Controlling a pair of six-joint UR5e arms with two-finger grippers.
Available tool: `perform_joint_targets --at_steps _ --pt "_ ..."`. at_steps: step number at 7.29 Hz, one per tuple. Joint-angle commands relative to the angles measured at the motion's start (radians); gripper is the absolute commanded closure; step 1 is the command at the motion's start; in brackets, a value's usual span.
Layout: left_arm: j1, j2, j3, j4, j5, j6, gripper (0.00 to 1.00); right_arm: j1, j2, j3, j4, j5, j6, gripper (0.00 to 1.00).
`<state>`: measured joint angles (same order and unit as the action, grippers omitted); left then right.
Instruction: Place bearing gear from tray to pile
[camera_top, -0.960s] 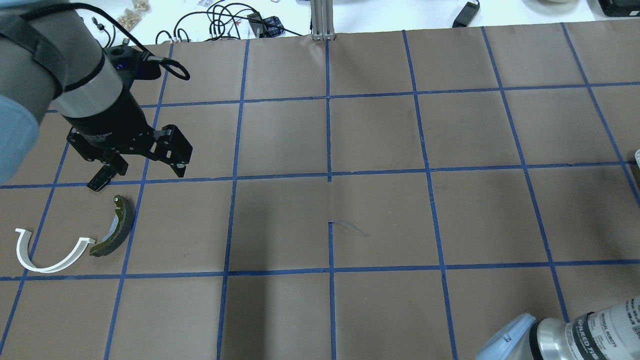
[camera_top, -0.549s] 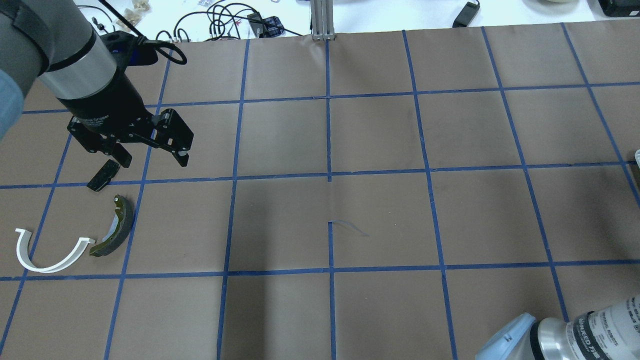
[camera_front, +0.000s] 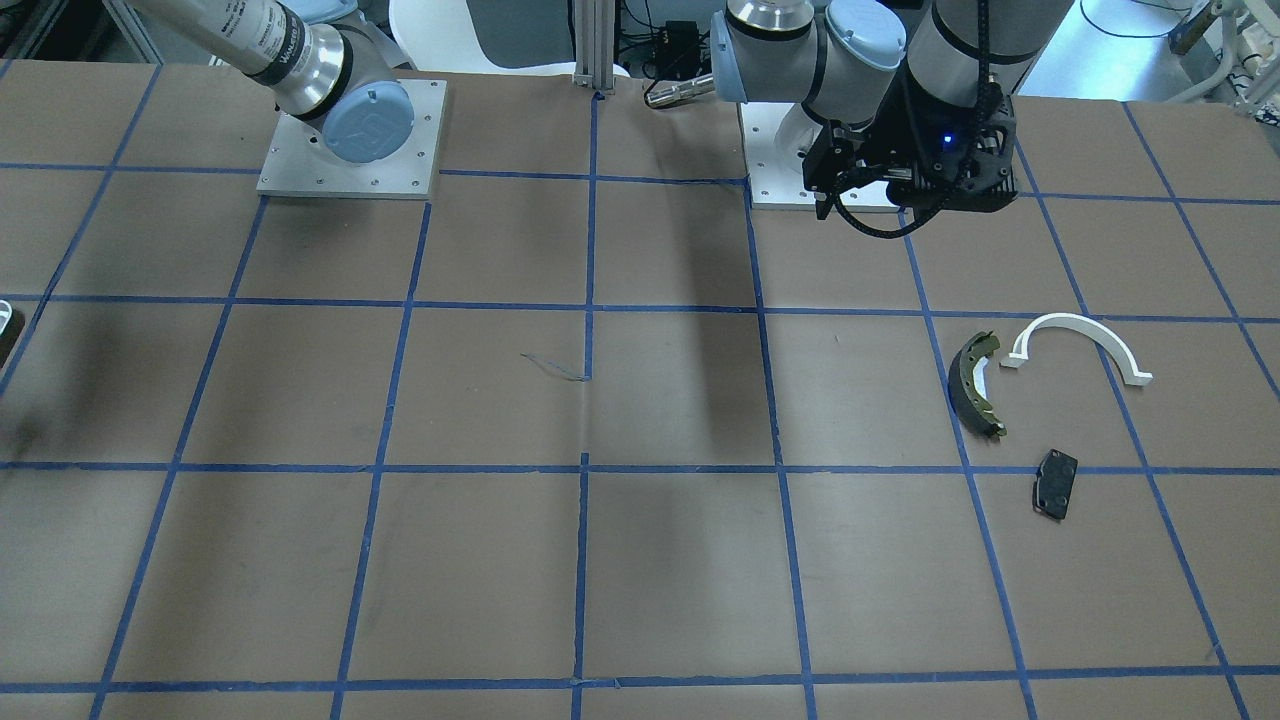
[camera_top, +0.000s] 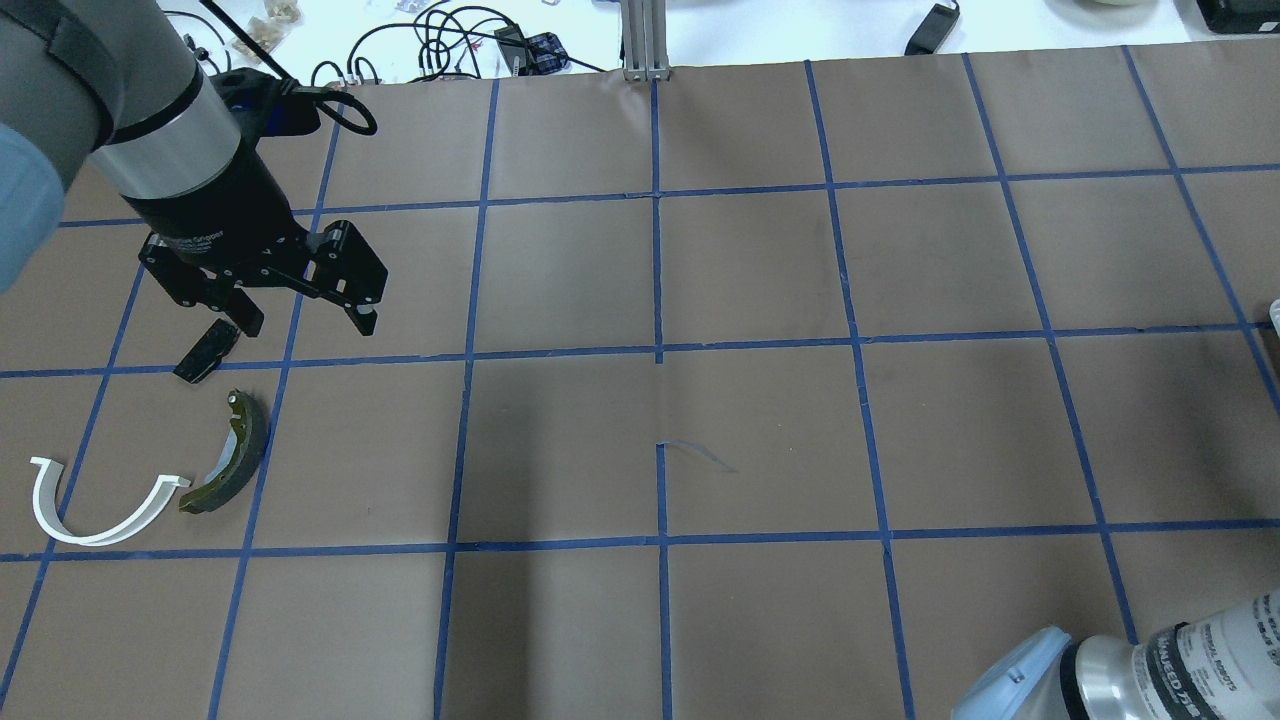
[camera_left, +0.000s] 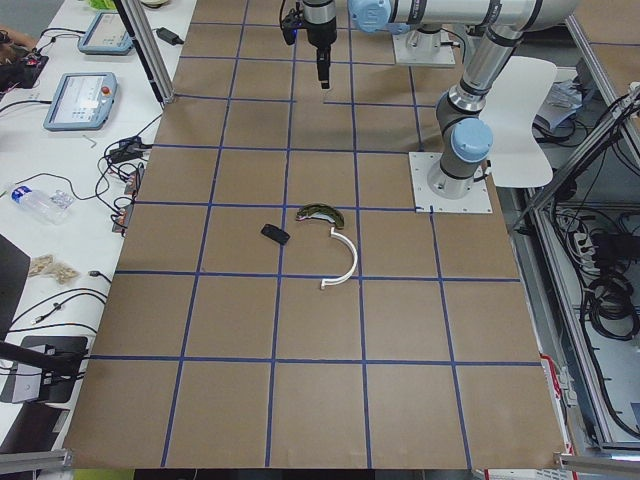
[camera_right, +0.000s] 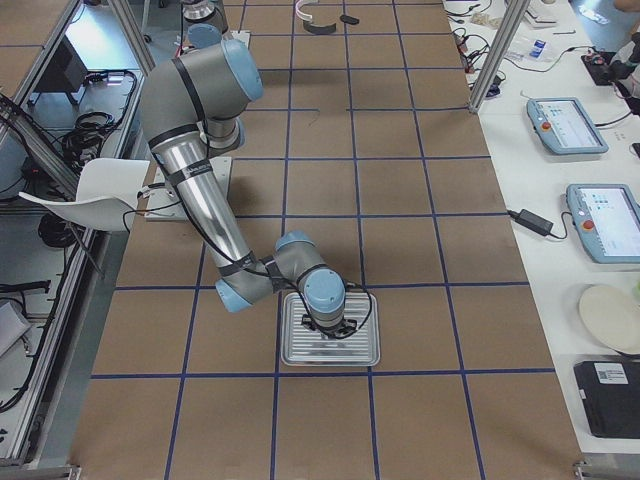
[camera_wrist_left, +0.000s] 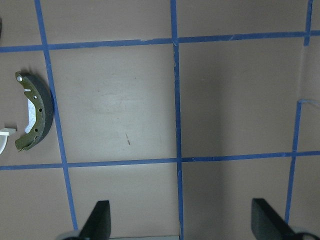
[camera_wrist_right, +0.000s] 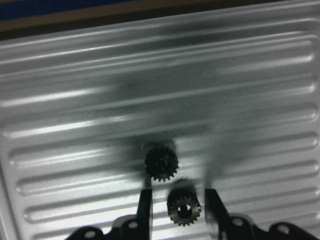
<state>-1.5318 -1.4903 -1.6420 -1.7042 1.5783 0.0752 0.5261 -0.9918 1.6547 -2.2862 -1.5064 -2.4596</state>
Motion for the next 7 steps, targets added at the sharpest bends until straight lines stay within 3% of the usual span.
perform_joint_targets --at_steps 1,2,3,5,7 --pt "-0.001 -0.004 -0.002 0.003 -0.001 0.000 0.00 0.000 0.001 -0.001 -0.006 -0.001 -0.001 0.60" --pt "-0.001 -0.005 -0.002 0.002 0.000 0.001 0.00 0.000 -0.001 -0.001 -0.006 -0.001 0.001 0.74" --pt "-0.001 -0.002 -0.002 0.001 0.002 0.003 0.00 0.000 -0.004 0.000 -0.004 -0.008 0.010 0.80" --pt "-0.001 0.017 -0.025 0.001 0.000 0.002 0.00 0.009 -0.036 -0.004 0.001 -0.021 0.060 0.80" --pt "-0.001 -0.004 -0.033 -0.002 0.005 -0.003 0.00 0.029 -0.126 0.002 0.043 -0.020 0.292 0.81"
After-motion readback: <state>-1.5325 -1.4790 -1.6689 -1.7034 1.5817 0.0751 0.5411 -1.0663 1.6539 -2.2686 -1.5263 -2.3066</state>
